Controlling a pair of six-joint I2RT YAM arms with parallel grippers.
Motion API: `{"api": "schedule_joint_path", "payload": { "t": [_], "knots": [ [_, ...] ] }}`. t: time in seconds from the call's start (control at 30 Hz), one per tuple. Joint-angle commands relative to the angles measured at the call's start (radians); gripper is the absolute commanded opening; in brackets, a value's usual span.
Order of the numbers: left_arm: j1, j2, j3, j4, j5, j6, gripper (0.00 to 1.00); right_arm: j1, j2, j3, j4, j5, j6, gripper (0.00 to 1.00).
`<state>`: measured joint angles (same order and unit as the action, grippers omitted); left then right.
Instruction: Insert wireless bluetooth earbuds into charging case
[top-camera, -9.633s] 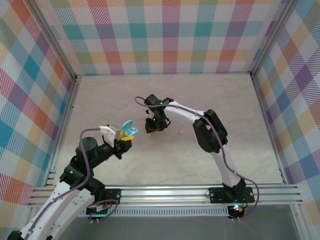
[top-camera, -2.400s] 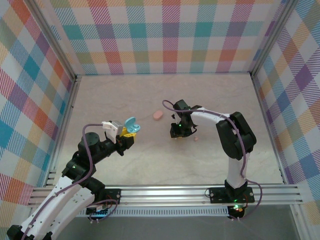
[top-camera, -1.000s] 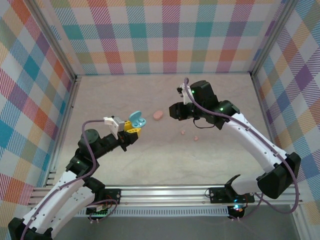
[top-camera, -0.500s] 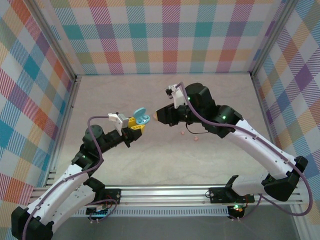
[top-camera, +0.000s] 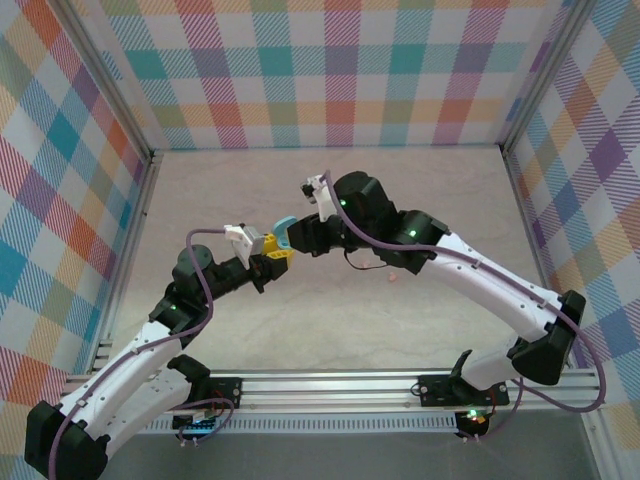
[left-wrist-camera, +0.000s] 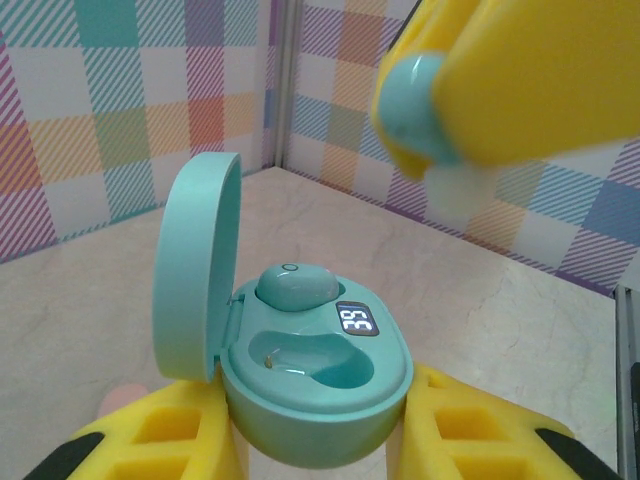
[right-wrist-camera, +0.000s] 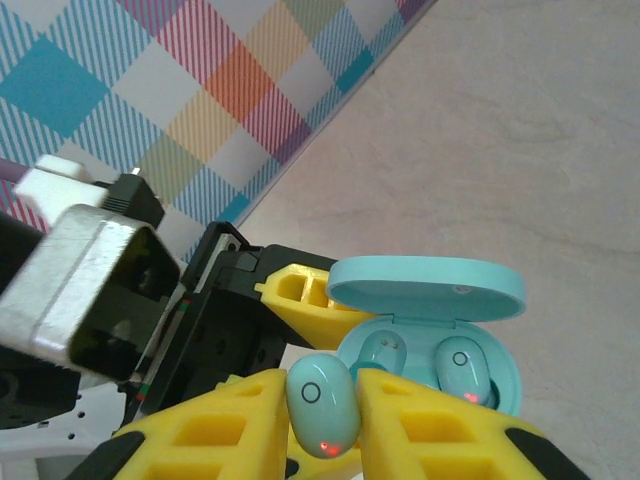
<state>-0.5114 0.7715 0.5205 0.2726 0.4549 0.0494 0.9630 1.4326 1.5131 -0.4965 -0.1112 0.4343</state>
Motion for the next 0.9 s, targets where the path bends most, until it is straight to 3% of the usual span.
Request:
{"api": "schedule_joint_path", "payload": {
  "t": [0.0, 0.87],
  "knots": [
    [-0.014, 0.000, 0.034, 0.039, 0.001, 0.029, 0.24, 0.014, 0.018, 0.027, 0.041, 0.032, 0.025, 0.25],
    [-0.015, 0.011, 0.052, 0.031, -0.016, 0.052, 0.24, 0.046, 0.096, 0.047, 0.009, 0.118, 0.006, 0.26]
  ]
}}
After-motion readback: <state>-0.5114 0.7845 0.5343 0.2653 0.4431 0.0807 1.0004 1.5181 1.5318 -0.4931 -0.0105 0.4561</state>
